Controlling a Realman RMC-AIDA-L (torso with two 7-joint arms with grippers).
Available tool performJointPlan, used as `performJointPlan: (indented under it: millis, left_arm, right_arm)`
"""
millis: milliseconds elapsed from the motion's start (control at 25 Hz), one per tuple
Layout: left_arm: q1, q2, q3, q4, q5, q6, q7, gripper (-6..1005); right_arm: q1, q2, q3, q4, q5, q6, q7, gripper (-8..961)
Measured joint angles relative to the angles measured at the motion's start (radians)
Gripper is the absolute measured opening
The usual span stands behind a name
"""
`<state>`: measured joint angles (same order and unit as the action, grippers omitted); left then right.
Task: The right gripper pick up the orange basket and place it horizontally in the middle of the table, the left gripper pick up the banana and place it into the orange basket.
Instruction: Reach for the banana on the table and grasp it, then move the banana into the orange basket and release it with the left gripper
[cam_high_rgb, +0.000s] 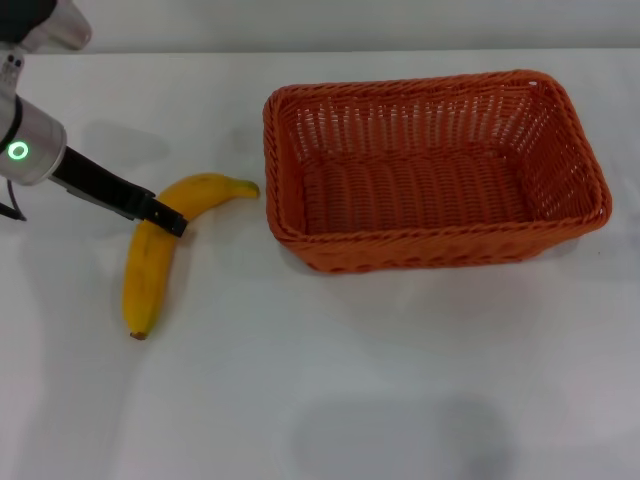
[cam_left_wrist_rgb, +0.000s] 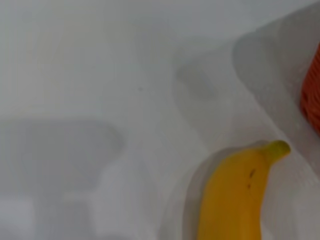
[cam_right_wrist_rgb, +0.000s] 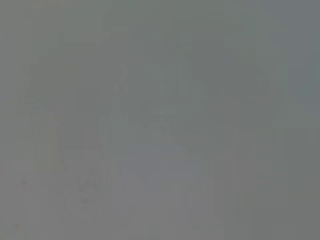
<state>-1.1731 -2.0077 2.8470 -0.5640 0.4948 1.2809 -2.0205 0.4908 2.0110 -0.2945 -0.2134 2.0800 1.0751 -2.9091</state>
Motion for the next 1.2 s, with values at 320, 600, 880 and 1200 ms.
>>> performJointPlan:
  millis: [320,600,880,1200]
  left_arm:
    - [0.0,0.002,0.0,0.013,0.012,-0.007,0.004,786]
    - [0.002,0.007,0.0,0.018,0.014,-0.009,0.008,567]
    - [0.022,0.031,-0.001,-0.095,-0.114,0.063,0.055,512]
    - [0.053,0.101,0.0,-0.229,-0.384,0.132,0.099,510]
  right_arm:
    - [0.002,0.0,0.0,0.002,0.0,0.0,0.001,720]
    - [0.002,0.0,0.0,0.001,0.001,0.0,0.001,720]
    - [-0.001,0.0,0.0,-0.001,0.014,-0.003,-0.001,720]
    - [-0.005,-0.001,0.0,-0.005,0.048,0.0,-0.002,720]
